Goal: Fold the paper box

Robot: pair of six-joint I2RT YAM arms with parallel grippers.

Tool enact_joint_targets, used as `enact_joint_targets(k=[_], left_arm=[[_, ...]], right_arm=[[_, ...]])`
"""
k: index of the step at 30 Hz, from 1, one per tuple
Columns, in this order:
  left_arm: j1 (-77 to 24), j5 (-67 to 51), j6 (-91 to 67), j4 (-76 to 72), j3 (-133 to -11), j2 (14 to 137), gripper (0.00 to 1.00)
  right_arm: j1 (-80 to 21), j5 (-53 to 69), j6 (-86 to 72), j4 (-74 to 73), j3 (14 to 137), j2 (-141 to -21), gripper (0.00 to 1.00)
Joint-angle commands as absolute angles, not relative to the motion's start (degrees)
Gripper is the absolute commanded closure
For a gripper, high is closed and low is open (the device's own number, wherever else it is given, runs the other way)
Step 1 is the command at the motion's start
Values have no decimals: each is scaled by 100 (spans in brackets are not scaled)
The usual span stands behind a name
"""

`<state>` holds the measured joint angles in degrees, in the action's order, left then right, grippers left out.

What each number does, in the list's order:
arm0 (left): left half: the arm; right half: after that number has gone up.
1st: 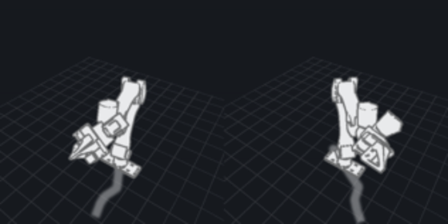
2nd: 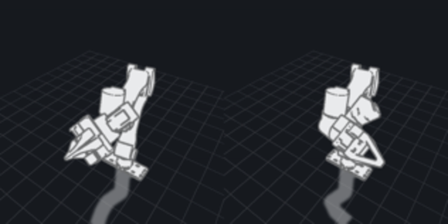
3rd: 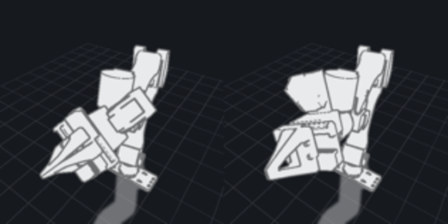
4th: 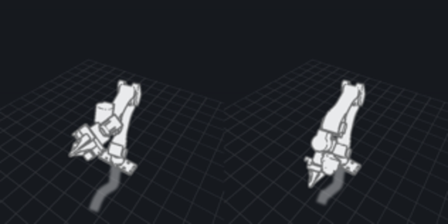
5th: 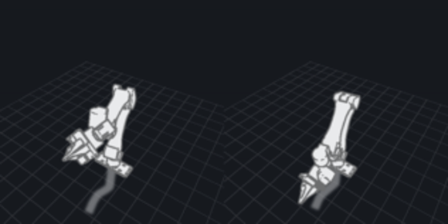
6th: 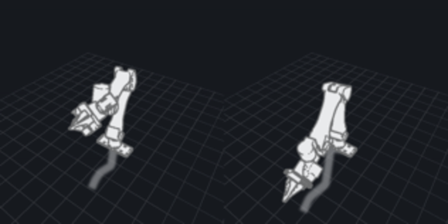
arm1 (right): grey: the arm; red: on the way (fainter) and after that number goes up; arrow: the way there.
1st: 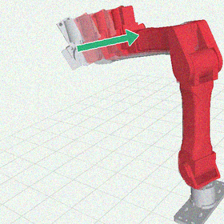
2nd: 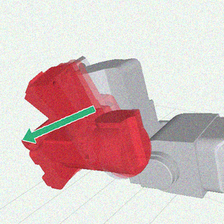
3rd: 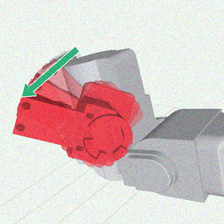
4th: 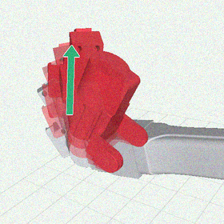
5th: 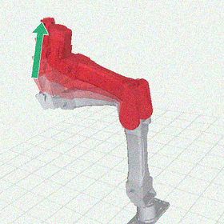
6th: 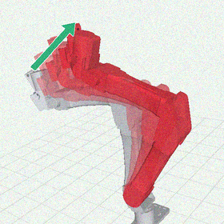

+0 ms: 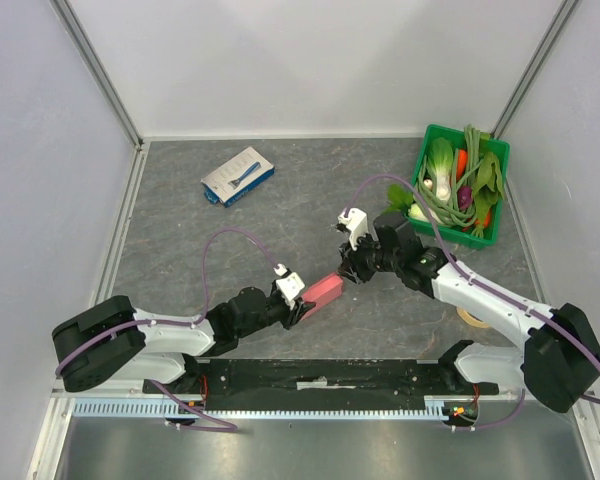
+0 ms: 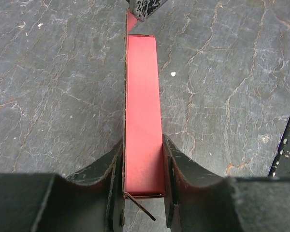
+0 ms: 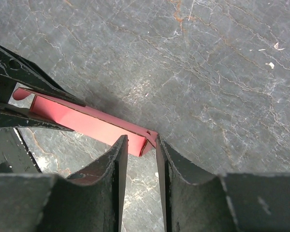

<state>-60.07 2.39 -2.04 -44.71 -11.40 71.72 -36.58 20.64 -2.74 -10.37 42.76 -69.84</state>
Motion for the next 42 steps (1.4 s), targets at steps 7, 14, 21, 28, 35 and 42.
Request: enact_joint_targets(k=[7,14,21,28,35,42], left_arm=[[-5985,141,-9,-4816,-1090,7093,88],[-5985,158,-9,-4825,-1072,7049,88],[-5985,123,-9,-4834,-1046,6996,88],[-5985,140,-9,-4834,-1055,7031,89],[-5985,123,-9,-4799,-1178,7259,89],[-5985,132,-9,-4808,-1178,7260,89]], right_arm=[[-3647,2022,-158,-931,4280,-7128,57],[-3656,2083,-141,-897,4280,-7189,65],[-3647,2004,-123,-905,4298,-7295,63],[-3647,1986,-132,-888,4281,-7225,80],[-3647,1987,-272,-984,4324,-6926,80],[-3647,2083,-272,-993,4359,-7057,92]])
